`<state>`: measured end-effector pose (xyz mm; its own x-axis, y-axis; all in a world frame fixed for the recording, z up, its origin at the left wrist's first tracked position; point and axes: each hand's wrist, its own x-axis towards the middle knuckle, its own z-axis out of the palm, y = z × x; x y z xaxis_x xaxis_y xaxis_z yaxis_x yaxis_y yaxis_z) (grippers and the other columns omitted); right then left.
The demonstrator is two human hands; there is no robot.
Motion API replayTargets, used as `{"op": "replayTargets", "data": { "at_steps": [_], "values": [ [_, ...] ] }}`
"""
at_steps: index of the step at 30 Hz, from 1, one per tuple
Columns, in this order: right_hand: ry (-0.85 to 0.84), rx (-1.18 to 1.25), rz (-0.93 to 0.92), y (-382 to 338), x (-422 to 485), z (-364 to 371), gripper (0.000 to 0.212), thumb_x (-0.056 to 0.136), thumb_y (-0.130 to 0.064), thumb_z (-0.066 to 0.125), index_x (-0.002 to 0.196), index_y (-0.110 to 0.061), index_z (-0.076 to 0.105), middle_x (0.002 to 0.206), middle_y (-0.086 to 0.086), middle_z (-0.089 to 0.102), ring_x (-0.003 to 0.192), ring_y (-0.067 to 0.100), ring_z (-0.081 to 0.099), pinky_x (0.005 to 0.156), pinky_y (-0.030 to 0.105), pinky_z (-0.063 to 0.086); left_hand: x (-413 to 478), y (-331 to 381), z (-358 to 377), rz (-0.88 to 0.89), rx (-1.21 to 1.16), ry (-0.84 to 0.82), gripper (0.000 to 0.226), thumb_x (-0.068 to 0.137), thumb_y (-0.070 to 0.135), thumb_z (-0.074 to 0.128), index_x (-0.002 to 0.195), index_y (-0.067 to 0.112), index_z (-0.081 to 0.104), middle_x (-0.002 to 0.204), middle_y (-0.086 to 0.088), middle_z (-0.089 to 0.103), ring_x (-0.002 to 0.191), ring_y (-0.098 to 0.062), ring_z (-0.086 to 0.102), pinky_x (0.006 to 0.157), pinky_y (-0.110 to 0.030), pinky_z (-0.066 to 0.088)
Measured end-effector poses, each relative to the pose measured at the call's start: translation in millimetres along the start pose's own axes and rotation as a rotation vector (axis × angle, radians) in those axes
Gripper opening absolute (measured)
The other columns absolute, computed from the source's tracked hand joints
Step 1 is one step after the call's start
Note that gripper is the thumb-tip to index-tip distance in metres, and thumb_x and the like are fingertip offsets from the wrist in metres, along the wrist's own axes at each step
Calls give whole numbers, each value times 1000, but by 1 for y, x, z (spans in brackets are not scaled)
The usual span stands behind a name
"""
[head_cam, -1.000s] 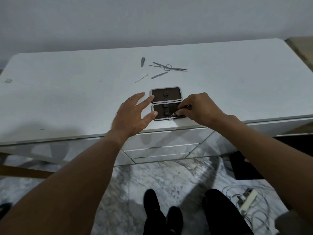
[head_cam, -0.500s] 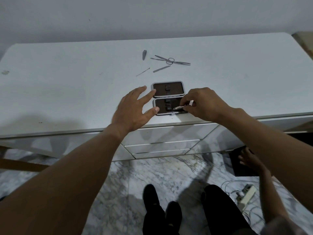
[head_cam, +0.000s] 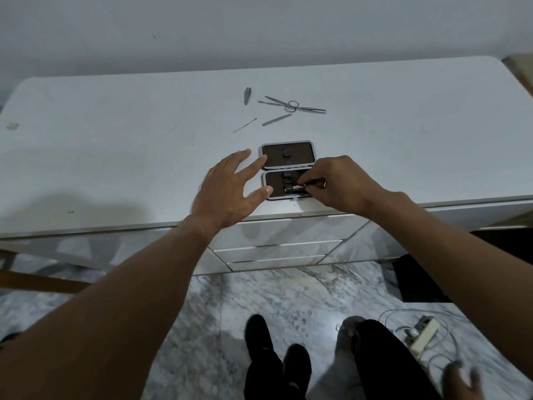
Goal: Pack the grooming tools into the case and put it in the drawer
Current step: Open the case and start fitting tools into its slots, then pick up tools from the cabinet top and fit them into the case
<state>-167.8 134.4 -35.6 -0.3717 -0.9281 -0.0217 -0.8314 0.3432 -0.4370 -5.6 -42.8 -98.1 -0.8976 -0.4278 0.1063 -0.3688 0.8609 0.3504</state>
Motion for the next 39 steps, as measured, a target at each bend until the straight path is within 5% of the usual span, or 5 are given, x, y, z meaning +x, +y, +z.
{"op": "replayTargets", "data": {
  "at_steps": [14, 28, 39],
  "values": [
    [-68, 32, 34, -10, 14, -10, 20, 83, -14, 67, 101, -16, 75, 95, 4, 75, 82, 20, 68, 80, 35, 54, -1, 0, -1, 15, 11, -4, 67, 89, 69, 32, 149, 39, 32, 157, 1, 32, 145, -19, 27, 115, -42, 27],
    [72, -27, 227, -32, 110, -26, 22, 89, -14, 55, 102, -7, 72, 107, 11, 72, 101, 30, 64, 85, 32, 48, -2, 3, -8, 24, -24, -41, 61, 92, 53, 30, 147, 28, 40, 153, -7, 38, 142, -26, 33, 113, -41, 31],
    [25, -93, 288, -43, 185, -8, 21, 88, -12, 52, 100, -5, 67, 101, 14, 71, 93, 34, 65, 82, 36, 54, 0, 2, -9, 53, -5, -10, 58, 95, 51, 38, 146, 24, 40, 150, -8, 43, 139, -25, 39, 113, -40, 34]
  ]
}}
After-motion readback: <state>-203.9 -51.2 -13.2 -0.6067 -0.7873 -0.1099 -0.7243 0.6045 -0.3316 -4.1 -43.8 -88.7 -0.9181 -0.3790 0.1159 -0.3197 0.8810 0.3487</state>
